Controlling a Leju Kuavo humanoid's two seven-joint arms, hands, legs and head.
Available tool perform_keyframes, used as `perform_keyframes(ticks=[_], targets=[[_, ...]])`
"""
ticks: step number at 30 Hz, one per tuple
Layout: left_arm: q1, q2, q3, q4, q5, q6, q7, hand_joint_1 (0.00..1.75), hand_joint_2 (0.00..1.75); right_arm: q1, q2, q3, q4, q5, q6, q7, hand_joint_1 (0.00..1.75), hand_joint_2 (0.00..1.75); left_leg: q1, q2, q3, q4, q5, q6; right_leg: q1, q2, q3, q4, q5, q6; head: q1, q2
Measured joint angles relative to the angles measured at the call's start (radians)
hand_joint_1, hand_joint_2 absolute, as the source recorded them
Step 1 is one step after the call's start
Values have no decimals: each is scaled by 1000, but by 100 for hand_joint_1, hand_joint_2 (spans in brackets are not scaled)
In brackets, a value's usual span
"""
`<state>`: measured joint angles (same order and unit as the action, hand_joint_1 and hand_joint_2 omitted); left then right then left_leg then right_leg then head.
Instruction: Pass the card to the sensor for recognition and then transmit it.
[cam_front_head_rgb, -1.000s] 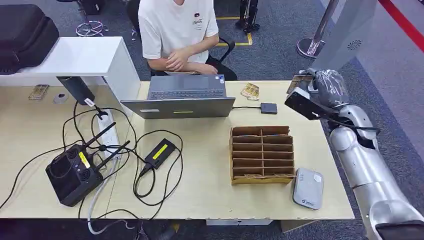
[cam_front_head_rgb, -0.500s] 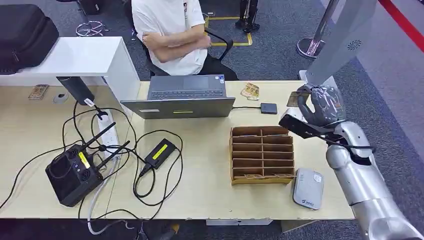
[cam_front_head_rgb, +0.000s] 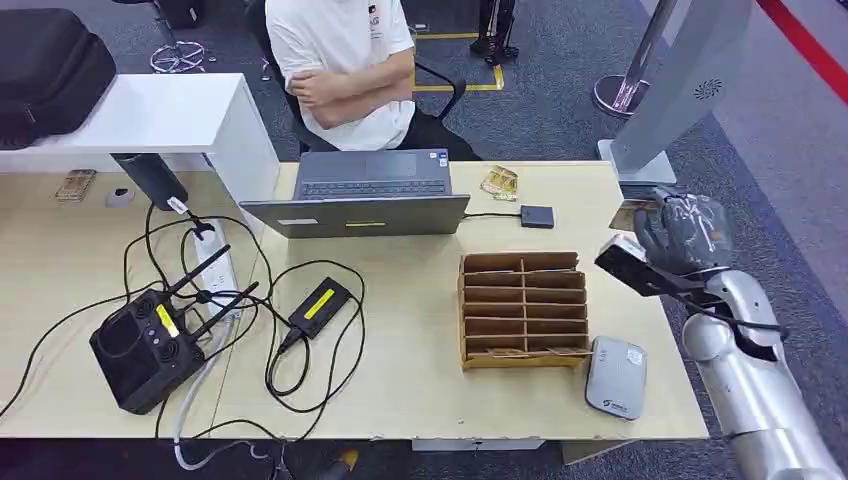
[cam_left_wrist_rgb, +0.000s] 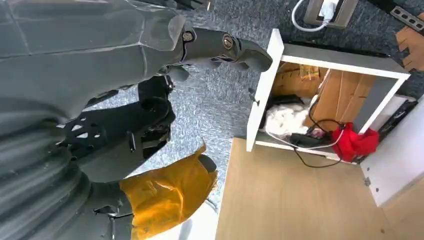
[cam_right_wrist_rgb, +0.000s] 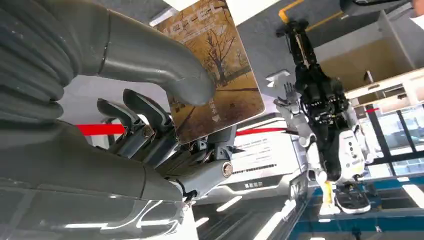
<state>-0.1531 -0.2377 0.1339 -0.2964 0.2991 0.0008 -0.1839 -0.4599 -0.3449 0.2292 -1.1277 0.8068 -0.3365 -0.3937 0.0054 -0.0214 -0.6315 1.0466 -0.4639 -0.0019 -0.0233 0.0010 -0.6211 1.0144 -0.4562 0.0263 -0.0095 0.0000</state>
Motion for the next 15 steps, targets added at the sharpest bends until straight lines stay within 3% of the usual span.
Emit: perform_keyframes(ticks=[15], targets=[[14,5,1,0,-33,-5,-34,0,175,277,15,-71,-192,34,-43,-37,175,175,2,0,0,0,-2,-1,1,1,0,0,-1,0,0,0]])
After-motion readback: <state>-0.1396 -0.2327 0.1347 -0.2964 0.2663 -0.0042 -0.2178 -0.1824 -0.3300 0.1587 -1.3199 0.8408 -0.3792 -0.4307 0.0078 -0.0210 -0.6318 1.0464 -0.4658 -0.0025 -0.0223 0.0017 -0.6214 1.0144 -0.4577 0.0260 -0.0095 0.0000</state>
